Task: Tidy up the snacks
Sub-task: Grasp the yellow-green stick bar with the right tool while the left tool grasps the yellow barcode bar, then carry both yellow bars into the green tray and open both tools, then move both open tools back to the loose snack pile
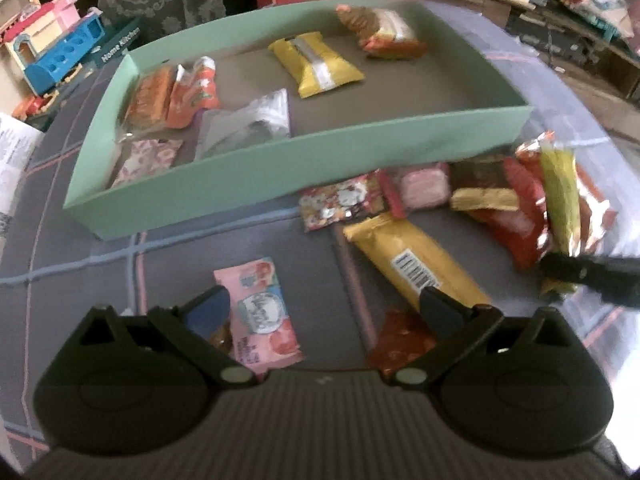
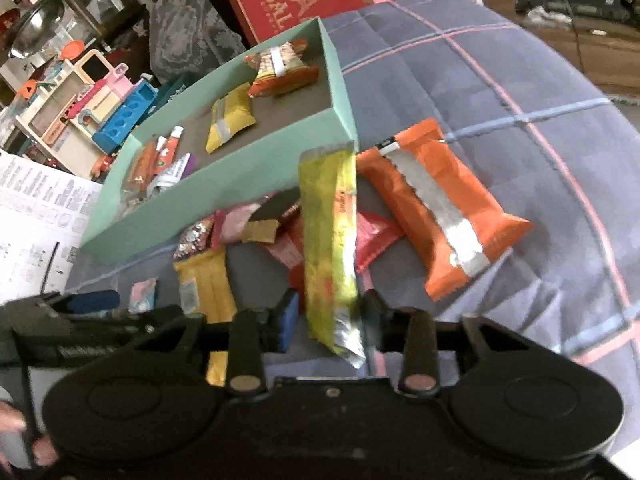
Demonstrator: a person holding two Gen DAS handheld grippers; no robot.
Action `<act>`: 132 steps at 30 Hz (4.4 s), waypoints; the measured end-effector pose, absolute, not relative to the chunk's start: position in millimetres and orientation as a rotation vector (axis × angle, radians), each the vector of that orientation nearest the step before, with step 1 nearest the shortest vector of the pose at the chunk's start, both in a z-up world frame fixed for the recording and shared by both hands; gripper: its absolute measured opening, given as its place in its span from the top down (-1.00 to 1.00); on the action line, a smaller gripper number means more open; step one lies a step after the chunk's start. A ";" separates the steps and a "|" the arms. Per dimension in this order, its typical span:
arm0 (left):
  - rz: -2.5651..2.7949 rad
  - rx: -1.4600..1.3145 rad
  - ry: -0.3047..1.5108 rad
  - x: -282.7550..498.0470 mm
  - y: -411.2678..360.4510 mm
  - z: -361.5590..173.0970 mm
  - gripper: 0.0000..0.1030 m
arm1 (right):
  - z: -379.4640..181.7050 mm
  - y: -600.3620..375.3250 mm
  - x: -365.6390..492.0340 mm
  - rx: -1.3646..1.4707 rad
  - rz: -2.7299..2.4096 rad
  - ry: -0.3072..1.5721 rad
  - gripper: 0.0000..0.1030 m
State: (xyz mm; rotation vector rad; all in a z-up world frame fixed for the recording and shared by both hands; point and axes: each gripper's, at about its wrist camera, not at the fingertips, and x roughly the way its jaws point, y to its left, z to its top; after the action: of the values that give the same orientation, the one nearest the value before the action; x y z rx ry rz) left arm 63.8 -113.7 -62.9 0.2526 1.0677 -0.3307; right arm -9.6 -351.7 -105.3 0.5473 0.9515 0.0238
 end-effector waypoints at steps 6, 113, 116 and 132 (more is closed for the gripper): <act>-0.413 0.226 1.088 61.0 -137.9 -58.0 -0.97 | -107.8 -360.2 -15.5 0.585 0.014 0.944 0.57; -0.383 0.091 0.944 126.3 -103.1 3.7 -1.00 | -13.5 -357.3 65.3 0.586 0.076 0.830 -1.00; -0.395 0.107 0.957 106.2 -103.9 0.2 -1.00 | -14.0 -362.7 46.4 0.598 0.067 0.824 -1.00; -0.437 0.228 1.064 31.0 -107.1 -47.3 -1.00 | -59.2 -365.0 -20.7 0.614 0.037 0.904 -1.00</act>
State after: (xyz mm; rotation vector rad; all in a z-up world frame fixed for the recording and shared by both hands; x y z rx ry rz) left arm 31.0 -107.1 -47.3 0.2278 1.0635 -0.4372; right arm -20.7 -365.0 -59.2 0.6138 0.9042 0.0371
